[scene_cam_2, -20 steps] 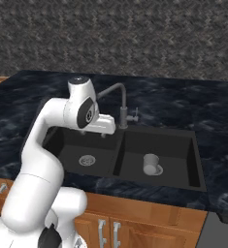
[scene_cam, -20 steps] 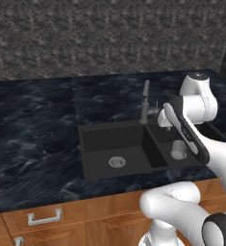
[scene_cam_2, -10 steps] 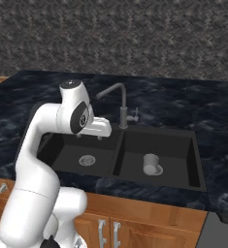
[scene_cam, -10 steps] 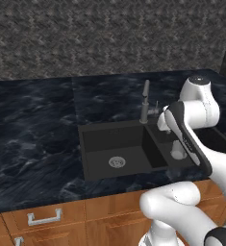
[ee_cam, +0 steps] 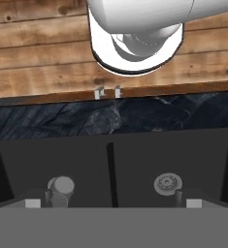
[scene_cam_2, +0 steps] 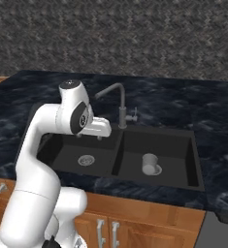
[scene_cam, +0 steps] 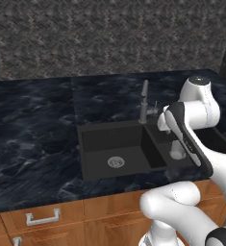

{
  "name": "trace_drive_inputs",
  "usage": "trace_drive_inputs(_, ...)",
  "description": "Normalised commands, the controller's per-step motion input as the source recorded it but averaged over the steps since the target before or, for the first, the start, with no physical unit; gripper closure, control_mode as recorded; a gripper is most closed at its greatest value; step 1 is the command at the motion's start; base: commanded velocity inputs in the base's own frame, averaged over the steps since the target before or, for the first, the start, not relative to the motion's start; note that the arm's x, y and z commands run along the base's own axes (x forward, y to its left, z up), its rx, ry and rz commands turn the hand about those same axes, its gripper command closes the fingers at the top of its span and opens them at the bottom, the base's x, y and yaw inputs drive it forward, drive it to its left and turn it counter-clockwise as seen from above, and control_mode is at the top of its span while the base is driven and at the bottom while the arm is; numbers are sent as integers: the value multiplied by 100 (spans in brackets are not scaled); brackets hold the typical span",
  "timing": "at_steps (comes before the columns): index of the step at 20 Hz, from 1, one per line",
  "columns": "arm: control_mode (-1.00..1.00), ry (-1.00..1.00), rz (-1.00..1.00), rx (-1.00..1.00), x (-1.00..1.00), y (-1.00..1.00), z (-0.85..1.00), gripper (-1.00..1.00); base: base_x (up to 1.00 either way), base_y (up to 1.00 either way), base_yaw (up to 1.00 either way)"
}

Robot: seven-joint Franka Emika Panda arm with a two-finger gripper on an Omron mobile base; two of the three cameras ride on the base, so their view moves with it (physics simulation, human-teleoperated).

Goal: Place the kettle in the left basin and the glass cup in the right basin of the sink.

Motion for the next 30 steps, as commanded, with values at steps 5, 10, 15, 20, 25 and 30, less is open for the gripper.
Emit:
trace_drive_inputs(5, 100, 0, 0, 0, 0, 0, 0, -100, -31, -54, 0)
trace_drive_inputs(10, 100, 0, 0, 0, 0, 0, 0, -100, -31, -56, 0)
trace_drive_inputs(15, 100, 0, 0, 0, 0, 0, 0, -100, -9, -60, 0)
trace_drive_inputs(20, 100, 0, 0, 0, 0, 0, 0, -100, -1, -63, -1)
trace_drive_inputs(25, 100, 0, 0, 0, 0, 0, 0, -100, 0, -65, -2)
trace_drive_inputs(30, 100, 0, 0, 0, 0, 0, 0, -100, 0, -60, -5)
